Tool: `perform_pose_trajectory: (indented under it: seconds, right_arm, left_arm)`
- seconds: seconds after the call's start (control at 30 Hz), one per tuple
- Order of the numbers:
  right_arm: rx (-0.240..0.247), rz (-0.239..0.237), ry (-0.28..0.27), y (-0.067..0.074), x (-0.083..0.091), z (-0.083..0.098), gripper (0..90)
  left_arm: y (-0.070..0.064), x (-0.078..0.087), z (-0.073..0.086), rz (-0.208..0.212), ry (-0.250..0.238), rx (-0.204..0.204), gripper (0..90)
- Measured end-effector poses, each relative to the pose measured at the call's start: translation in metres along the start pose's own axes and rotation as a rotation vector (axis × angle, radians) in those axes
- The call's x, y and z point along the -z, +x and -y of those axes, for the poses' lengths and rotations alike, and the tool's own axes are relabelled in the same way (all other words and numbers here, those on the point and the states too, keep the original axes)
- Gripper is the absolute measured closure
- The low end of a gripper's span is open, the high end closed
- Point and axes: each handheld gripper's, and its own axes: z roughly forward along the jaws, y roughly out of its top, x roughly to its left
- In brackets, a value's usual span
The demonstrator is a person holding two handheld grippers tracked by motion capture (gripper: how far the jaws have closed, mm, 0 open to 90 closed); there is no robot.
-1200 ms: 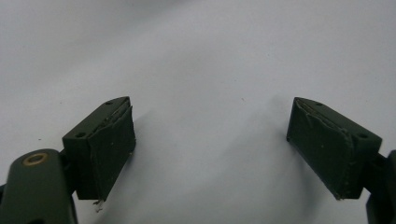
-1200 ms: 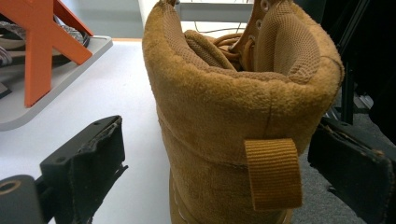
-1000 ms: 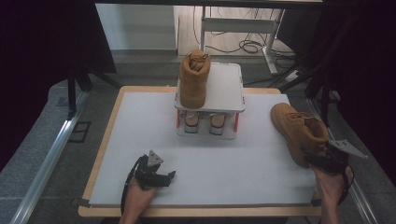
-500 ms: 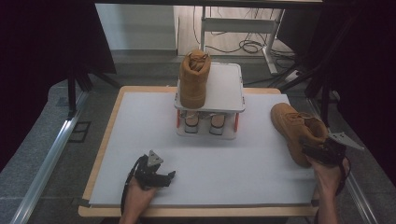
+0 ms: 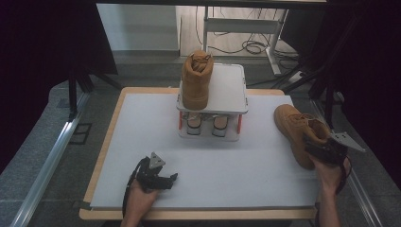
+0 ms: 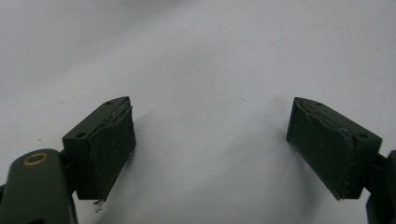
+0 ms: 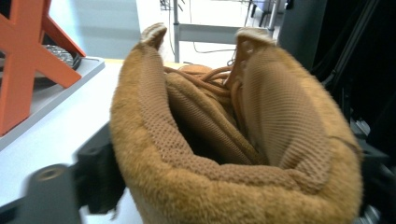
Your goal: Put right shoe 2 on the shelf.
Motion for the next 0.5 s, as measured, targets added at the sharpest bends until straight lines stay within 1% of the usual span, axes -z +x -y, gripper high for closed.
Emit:
perform_pose_trajectory:
  seconds: [0.03, 0.07, 0.1, 0.13, 0.17, 0.2, 0.23, 0.27, 0.3, 0.33, 0.37, 0.43, 0.5]
  right_arm:
    - [0.0, 0.0, 0.0, 0.0, 0.0, 0.0, 21.5]
    - [-0.002, -0.014, -0.002, -0.001, 0.002, 0.001, 27.4]
    - [-0.002, -0.014, -0.002, -0.001, 0.002, 0.001, 27.4]
    - [0.013, -0.019, -0.004, 0.0, 0.003, 0.001, 33.3]
    - [0.013, -0.019, -0.004, 0.0, 0.003, 0.001, 33.3]
    - [0.025, -0.013, -0.007, 0.003, 0.003, 0.001, 38.8]
    - [0.025, -0.013, -0.007, 0.003, 0.003, 0.001, 38.8]
    - [0.028, -0.008, -0.012, 0.004, 0.003, 0.001, 41.4]
    - [0.045, 0.003, -0.019, 0.009, 0.004, 0.001, 45.6]
    - [0.045, 0.003, -0.019, 0.009, 0.004, 0.001, 45.6]
    - [0.056, 0.007, -0.022, 0.011, 0.004, 0.001, 47.2]
    - [0.058, 0.021, -0.024, 0.016, 0.003, -0.001, 50.1]
    - [0.061, 0.025, -0.027, 0.017, 0.003, -0.002, 50.6]
  left_arm:
    - [0.0, 0.0, 0.0, 0.0, 0.0, 0.0, 15.0]
    - [0.0, 0.0, 0.0, 0.0, 0.0, 0.0, 15.0]
    - [0.0, 0.0, 0.0, 0.0, 0.0, 0.0, 15.0]
    - [0.0, 0.0, 0.0, 0.0, 0.0, 0.0, 15.0]
    - [0.0, 0.0, 0.0, 0.0, 0.0, 0.0, 15.0]
    - [0.0, 0.0, 0.0, 0.0, 0.0, 0.0, 15.0]
    - [0.0, 0.0, 0.0, 0.0, 0.0, 0.0, 15.0]
    - [0.0, 0.0, 0.0, 0.0, 0.0, 0.0, 15.0]
    - [0.0, 0.0, 0.0, 0.0, 0.0, 0.0, 15.0]
    - [0.0, 0.0, 0.0, 0.0, 0.0, 0.0, 15.0]
    - [0.0, 0.0, 0.0, 0.0, 0.0, 0.0, 15.0]
    - [0.0, 0.0, 0.0, 0.001, 0.0, 0.0, 15.0]
    - [0.0, 0.0, 0.0, 0.0, 0.0, 0.0, 15.0]
